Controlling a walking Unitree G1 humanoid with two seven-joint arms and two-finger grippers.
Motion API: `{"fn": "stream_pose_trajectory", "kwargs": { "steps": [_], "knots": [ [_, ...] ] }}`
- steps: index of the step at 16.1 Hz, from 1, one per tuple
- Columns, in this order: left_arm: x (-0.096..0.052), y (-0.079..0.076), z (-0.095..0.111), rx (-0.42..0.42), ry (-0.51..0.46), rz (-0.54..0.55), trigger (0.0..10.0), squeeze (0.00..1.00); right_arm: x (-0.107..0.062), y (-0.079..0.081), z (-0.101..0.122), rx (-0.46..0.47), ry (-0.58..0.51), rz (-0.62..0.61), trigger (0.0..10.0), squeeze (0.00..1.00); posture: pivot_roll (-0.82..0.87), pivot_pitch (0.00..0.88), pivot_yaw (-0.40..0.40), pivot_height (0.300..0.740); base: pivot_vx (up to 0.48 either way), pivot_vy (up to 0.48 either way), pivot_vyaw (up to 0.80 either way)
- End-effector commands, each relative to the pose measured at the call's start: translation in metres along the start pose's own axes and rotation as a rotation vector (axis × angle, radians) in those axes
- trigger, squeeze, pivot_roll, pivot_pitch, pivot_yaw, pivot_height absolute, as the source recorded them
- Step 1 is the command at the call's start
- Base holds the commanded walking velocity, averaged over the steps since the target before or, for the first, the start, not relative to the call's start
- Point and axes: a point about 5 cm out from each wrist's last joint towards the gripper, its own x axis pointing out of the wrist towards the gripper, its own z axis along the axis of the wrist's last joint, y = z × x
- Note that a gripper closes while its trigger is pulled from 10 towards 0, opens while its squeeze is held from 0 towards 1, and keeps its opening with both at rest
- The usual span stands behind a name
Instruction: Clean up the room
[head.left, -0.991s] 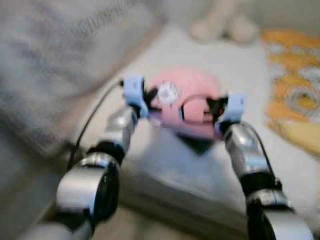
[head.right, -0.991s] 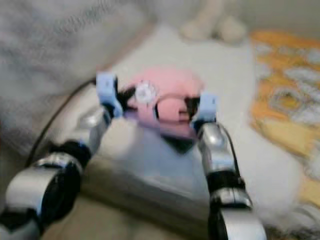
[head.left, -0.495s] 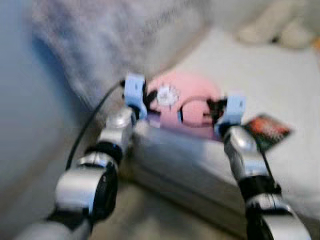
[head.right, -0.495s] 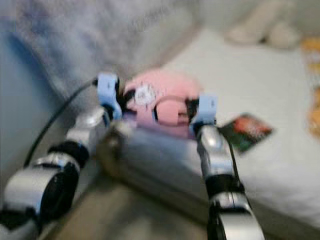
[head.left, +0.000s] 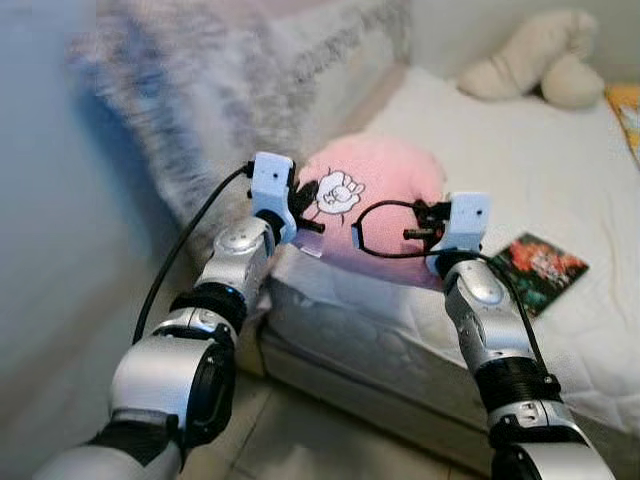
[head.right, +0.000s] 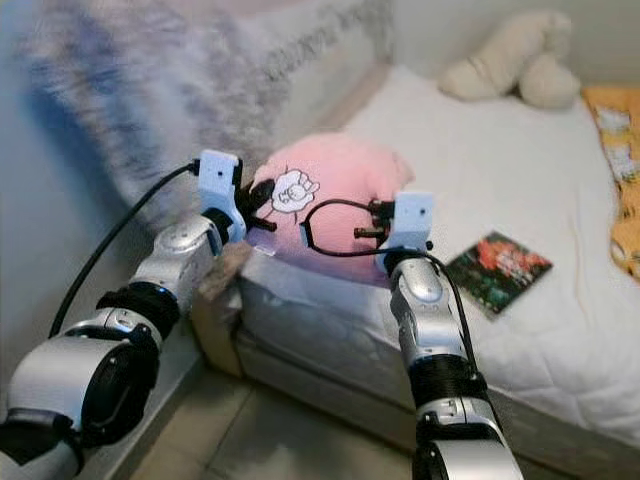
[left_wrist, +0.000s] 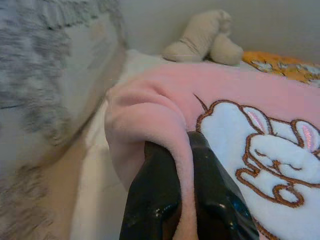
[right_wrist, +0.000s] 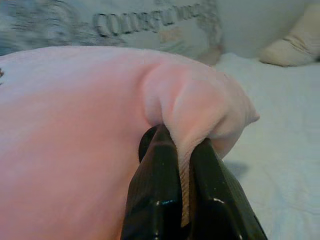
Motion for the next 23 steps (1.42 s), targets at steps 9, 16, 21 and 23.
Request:
{"fn": "stream_pose_trajectory", "kwargs": {
  "steps": [9, 16, 21, 23],
  "knots": [
    [0.006, -0.006, 0.011, -0.009, -0.027, -0.019, 10.0, 0.0, 0.003, -0.003, 0.012, -0.033, -0.039, -0.005, 10.0, 0.0, 0.07, 0.0, 0.042, 0.74, 0.454, 0.0, 0.0],
    [0.016, -0.019, 0.021, -0.016, -0.009, -0.026, 10.0, 0.0, 0.008, -0.016, 0.012, -0.051, -0.014, -0.051, 10.0, 0.0, 0.05, 0.0, 0.06, 0.74, 0.454, 0.0, 0.0],
    [0.02, -0.027, 0.017, -0.034, 0.048, 0.055, 10.0, 0.0, 0.025, -0.021, 0.029, -0.172, -0.007, -0.035, 10.0, 0.0, -0.01, 0.188, 0.005, 0.74, 0.453, 0.0, 0.0],
    [0.018, -0.018, 0.015, -0.003, 0.069, 0.134, 10.0, 0.0, 0.031, -0.019, 0.023, -0.107, 0.034, -0.051, 10.0, 0.0, -0.02, 0.219, -0.004, 0.74, 0.229, 0.0, 0.0]
  ]
}}
